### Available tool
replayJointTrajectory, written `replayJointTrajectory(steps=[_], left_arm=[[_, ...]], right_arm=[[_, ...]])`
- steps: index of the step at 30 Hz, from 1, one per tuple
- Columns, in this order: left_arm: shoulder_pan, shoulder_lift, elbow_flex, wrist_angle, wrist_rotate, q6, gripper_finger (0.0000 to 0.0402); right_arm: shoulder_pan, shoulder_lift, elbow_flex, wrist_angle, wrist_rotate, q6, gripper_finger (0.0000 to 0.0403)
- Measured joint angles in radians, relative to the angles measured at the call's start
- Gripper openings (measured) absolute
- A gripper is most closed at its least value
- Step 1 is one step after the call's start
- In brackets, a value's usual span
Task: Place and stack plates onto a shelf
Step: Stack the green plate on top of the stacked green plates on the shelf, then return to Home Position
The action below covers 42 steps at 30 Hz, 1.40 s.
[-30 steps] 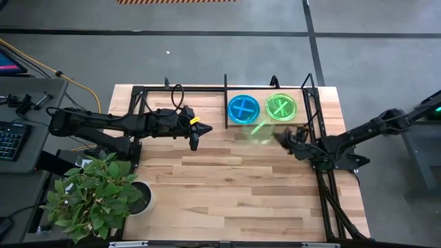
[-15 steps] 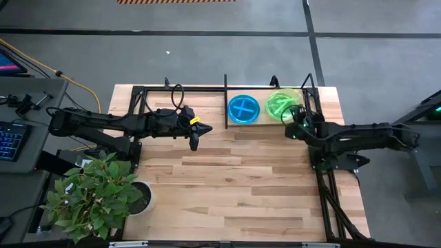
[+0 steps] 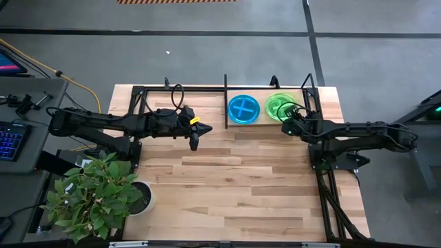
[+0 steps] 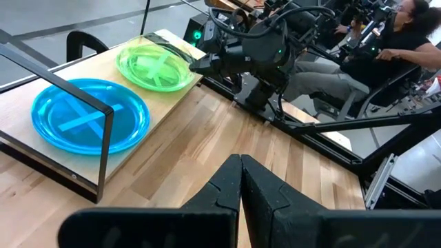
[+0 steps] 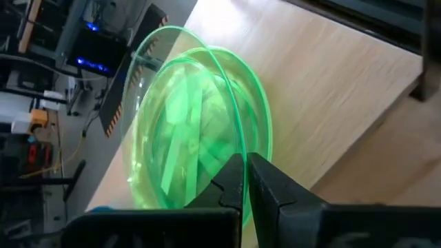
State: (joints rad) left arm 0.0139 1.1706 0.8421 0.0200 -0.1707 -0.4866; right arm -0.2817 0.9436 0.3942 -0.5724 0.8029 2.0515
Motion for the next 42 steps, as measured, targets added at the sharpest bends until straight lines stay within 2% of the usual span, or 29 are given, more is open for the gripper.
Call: replayJointTrajectory(steps=[6,11,16,20,25,31,33,38,42], left_arm=[[0.000,0.000,0.000,0.000,0.000,0.000,0.0000],[0.000,0.000,0.000,0.000,0.000,-0.008,0.0000],[0.000,0.000,0.000,0.000,0.000,-0.011,0.0000],[0.000,0.000,0.000,0.000,0.000,-0.011,0.0000],[0.000,0.000,0.000,0.002,0.000,-0.011,0.0000],[0.000,0.000,0.000,0.003,0.000,-0.011,0.0000],[0.000,0.000,0.000,0.003,0.000,-0.010,0.0000],[0.000,0.000,0.000,0.006,0.000,-0.010,0.0000],[0.000,0.000,0.000,0.009,-0.011,-0.010,0.0000]], right_arm=[[0.000,0.000,0.000,0.005,0.000,-0.044,0.0024],[0.000,0.000,0.000,0.021,-0.014,-0.064,0.0095],[-0.002,-0.011,0.000,-0.006,-0.136,-0.099,0.0156],[-0.013,-0.016,0.029,-0.088,-0.209,-0.084,0.0159],[-0.027,-0.016,0.110,-0.125,-0.177,-0.159,0.0150],[-0.050,-0.016,0.208,-0.128,-0.185,-0.392,0.0147],[-0.050,-0.017,0.249,-0.127,-0.209,-0.529,0.0147],[-0.037,-0.017,0.366,-0.119,-0.382,-0.964,0.0146],[0.016,-0.017,0.463,-0.095,-0.496,-1.233,0.0146]])
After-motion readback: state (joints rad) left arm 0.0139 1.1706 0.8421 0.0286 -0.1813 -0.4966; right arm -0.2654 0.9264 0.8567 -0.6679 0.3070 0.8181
